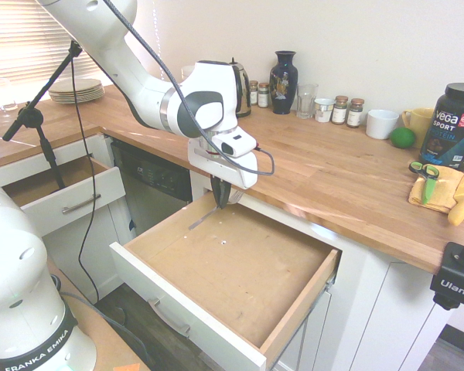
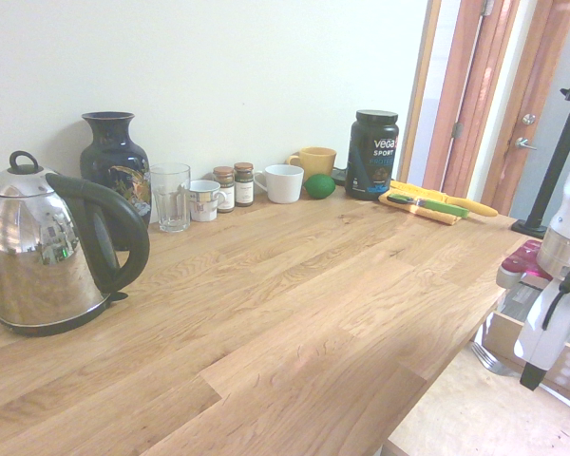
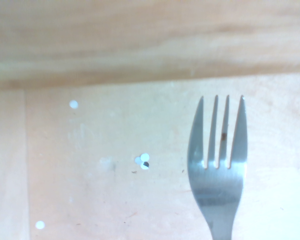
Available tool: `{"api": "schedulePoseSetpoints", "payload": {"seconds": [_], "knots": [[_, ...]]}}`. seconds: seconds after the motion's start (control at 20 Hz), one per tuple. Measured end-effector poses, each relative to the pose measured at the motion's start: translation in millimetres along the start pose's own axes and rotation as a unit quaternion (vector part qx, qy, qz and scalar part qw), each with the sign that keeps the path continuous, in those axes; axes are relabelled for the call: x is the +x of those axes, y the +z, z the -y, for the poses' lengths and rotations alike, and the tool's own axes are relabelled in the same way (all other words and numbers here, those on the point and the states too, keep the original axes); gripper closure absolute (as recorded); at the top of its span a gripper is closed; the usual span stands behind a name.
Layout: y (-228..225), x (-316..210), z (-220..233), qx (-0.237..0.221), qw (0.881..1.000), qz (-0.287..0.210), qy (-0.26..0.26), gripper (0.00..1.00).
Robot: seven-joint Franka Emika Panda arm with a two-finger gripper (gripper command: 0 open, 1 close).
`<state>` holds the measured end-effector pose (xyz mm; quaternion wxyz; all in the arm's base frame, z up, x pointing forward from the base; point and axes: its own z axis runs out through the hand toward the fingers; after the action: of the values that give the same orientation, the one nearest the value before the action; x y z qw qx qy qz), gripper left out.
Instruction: Put fork in the drawer
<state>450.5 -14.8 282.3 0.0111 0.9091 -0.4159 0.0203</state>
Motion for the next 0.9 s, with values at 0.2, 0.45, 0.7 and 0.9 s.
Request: {"api": "schedulePoseSetpoints", "payload": {"seconds": [0.2,0.45,0.7,0.9], "knots": [[27.2,-1.9,0.8,-0.009,1.0,0.001,-0.001,1.0],[58.7,-3.2,-2.5,-0.019,1.0,0.004,-0.007,1.0],[85.6,0.8,-9.1,-0.026,1.0,0.009,-0.002,1.0],[109.0,4.5,-10.8,-0.021,1.0,0.009,-0.011,1.0]]}}
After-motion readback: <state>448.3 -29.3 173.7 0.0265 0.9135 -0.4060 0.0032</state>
